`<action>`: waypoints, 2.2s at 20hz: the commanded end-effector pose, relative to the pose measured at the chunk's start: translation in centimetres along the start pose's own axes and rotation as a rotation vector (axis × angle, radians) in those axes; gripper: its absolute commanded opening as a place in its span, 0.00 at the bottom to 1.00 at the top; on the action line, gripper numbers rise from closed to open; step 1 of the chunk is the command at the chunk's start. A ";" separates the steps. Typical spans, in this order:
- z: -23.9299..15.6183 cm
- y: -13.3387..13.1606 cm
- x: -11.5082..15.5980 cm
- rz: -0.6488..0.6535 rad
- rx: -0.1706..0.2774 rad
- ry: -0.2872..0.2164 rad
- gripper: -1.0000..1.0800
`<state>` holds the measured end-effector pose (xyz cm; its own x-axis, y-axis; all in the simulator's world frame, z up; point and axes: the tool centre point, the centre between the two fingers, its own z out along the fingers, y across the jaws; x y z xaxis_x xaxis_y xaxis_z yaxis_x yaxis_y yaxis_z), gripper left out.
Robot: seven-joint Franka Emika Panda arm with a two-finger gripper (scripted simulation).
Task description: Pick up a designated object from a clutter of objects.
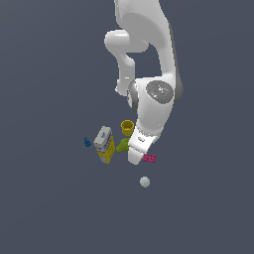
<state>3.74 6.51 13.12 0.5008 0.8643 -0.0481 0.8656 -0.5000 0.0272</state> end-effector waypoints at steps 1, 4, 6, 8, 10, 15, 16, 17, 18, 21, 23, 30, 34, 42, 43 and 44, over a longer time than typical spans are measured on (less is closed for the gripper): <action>1.6 -0.6 0.9 -0.089 0.004 0.009 0.96; 3.2 -1.4 1.8 -0.179 0.008 0.020 0.96; 4.0 -1.8 2.3 -0.230 0.010 0.027 0.96; 4.8 -2.3 2.7 -0.274 0.013 0.034 0.96; 5.4 -2.6 3.1 -0.310 0.014 0.040 0.96; 6.4 -3.2 3.6 -0.368 0.017 0.050 0.96; 6.5 -3.3 3.7 -0.375 0.017 0.051 0.96; 6.6 -3.3 3.7 -0.379 0.017 0.052 0.96; 6.6 -3.4 3.8 -0.382 0.018 0.052 0.96; 6.6 -3.4 3.7 -0.377 0.018 0.051 0.96; 6.9 -3.4 3.7 -0.377 0.018 0.051 0.96; 9.8 -3.6 3.8 -0.381 0.018 0.052 0.96; 11.2 -3.6 3.9 -0.383 0.018 0.052 0.96; 11.7 -3.5 4.0 -0.383 0.018 0.052 0.00; 11.7 -3.5 4.0 -0.383 0.018 0.052 0.00; 11.7 -3.5 4.0 -0.383 0.018 0.052 0.00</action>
<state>2.66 11.08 1.21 0.1411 0.9900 -0.0006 0.9900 -0.1411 -0.0001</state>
